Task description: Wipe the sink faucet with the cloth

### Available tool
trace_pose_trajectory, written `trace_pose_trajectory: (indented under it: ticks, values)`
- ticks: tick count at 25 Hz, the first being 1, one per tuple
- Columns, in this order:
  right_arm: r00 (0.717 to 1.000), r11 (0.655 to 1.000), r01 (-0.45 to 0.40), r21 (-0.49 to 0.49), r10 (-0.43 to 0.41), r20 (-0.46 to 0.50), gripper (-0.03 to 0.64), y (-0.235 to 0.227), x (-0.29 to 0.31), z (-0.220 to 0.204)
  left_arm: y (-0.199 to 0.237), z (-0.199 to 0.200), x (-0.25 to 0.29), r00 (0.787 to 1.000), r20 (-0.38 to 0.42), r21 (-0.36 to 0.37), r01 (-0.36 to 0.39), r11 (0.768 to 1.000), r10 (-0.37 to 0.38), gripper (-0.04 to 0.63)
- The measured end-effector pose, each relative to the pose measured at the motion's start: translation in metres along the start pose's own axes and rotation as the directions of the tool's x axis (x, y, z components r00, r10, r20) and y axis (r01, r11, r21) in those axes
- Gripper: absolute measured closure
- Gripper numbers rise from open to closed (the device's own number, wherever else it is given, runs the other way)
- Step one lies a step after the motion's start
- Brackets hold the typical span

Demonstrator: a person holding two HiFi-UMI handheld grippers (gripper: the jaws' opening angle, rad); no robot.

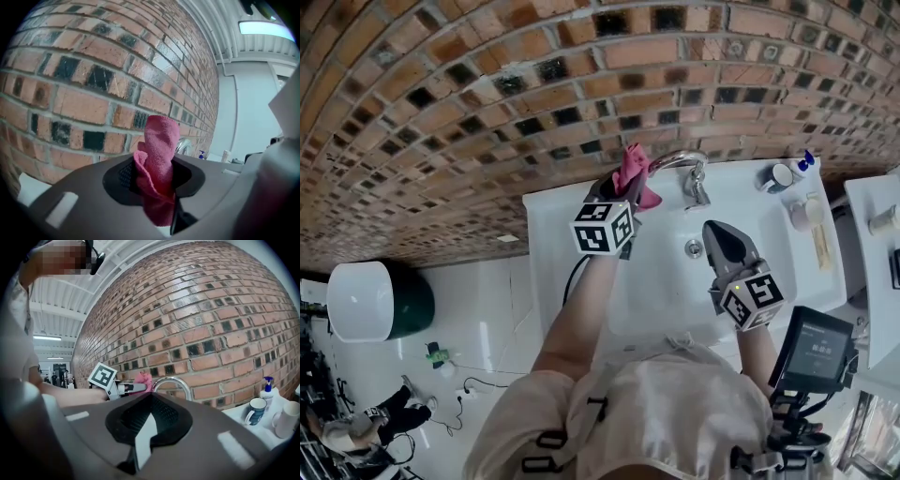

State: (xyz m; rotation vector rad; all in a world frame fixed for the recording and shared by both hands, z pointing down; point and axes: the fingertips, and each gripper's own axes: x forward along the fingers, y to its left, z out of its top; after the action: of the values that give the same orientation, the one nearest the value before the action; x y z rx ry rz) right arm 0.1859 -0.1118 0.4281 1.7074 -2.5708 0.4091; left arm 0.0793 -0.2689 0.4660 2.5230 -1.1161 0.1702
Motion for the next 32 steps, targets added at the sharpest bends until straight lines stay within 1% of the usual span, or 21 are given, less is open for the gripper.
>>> trace_pose_trajectory:
  ticks: [1, 3, 4, 6, 9, 12, 15, 17, 19, 21, 23, 26, 29, 32]
  values:
    - [1.0, 1.0, 0.003, 0.001, -0.003, 0.002, 0.627, -0.001, 0.0, 0.0, -0.009, 0.009, -0.002, 1.0, 0.025, 0.023, 0.017, 1.0, -0.018, 0.474]
    - [1.0, 1.0, 0.006, -0.001, -0.006, 0.011, 0.627, -0.001, 0.001, 0.003, -0.033, 0.03, 0.001, 0.995, 0.06, 0.096, 0.076, 0.992, -0.082, 0.473]
    - [1.0, 1.0, 0.006, -0.005, -0.006, 0.016, 0.627, -0.001, 0.002, 0.005, -0.044, 0.037, 0.005, 0.992, 0.066, 0.132, 0.102, 0.986, -0.111, 0.472]
    - [1.0, 1.0, 0.007, -0.019, -0.007, 0.015, 0.627, -0.003, 0.001, 0.005, -0.06, 0.045, 0.013, 0.988, 0.065, 0.177, 0.123, 0.977, -0.137, 0.473]
    - [1.0, 0.999, 0.027, -0.04, -0.027, 0.004, 0.627, -0.01, -0.006, 0.004, -0.075, 0.044, 0.022, 0.99, 0.064, 0.184, 0.11, 0.977, -0.124, 0.473]
    - [0.999, 0.998, 0.048, -0.027, -0.049, -0.003, 0.627, -0.021, -0.012, 0.004, -0.083, 0.041, 0.028, 0.993, 0.066, 0.189, 0.08, 0.979, -0.093, 0.472]
    - [0.998, 0.998, 0.064, -0.005, -0.064, 0.008, 0.627, -0.031, -0.019, 0.008, -0.092, 0.042, 0.034, 0.995, 0.06, 0.225, 0.059, 0.972, -0.075, 0.474]
    - [0.997, 0.997, 0.076, 0.008, -0.076, 0.012, 0.627, -0.037, -0.023, 0.008, -0.104, 0.042, 0.041, 0.994, 0.054, 0.246, 0.074, 0.966, -0.09, 0.474]
    - [0.996, 0.996, 0.088, 0.016, -0.088, 0.009, 0.627, -0.043, -0.026, 0.006, -0.122, 0.039, 0.049, 0.99, 0.034, 0.247, 0.128, 0.961, -0.14, 0.474]
    - [0.995, 0.995, 0.102, 0.02, -0.102, 0.007, 0.627, -0.049, -0.029, 0.004, -0.14, 0.028, 0.061, 0.98, -0.006, 0.233, 0.194, 0.953, -0.198, 0.472]
    - [0.993, 0.993, 0.117, 0.026, -0.118, 0.007, 0.627, -0.055, -0.031, 0.003, -0.15, 0.012, 0.074, 0.973, -0.053, 0.218, 0.231, 0.948, -0.225, 0.473]
    - [0.991, 0.991, 0.131, 0.027, -0.131, 0.006, 0.627, -0.06, -0.032, 0.002, -0.148, -0.019, 0.091, 0.965, -0.141, 0.173, 0.243, 0.955, -0.22, 0.474]
    - [0.99, 0.99, 0.14, 0.035, -0.141, 0.005, 0.627, -0.065, -0.033, 0.001, -0.136, -0.045, 0.101, 0.957, -0.215, 0.115, 0.224, 0.968, -0.195, 0.474]
    - [0.988, 0.987, 0.152, 0.044, -0.153, 0.0, 0.627, -0.071, -0.033, -0.002, -0.129, -0.057, 0.103, 0.951, -0.253, 0.119, 0.214, 0.97, -0.179, 0.474]
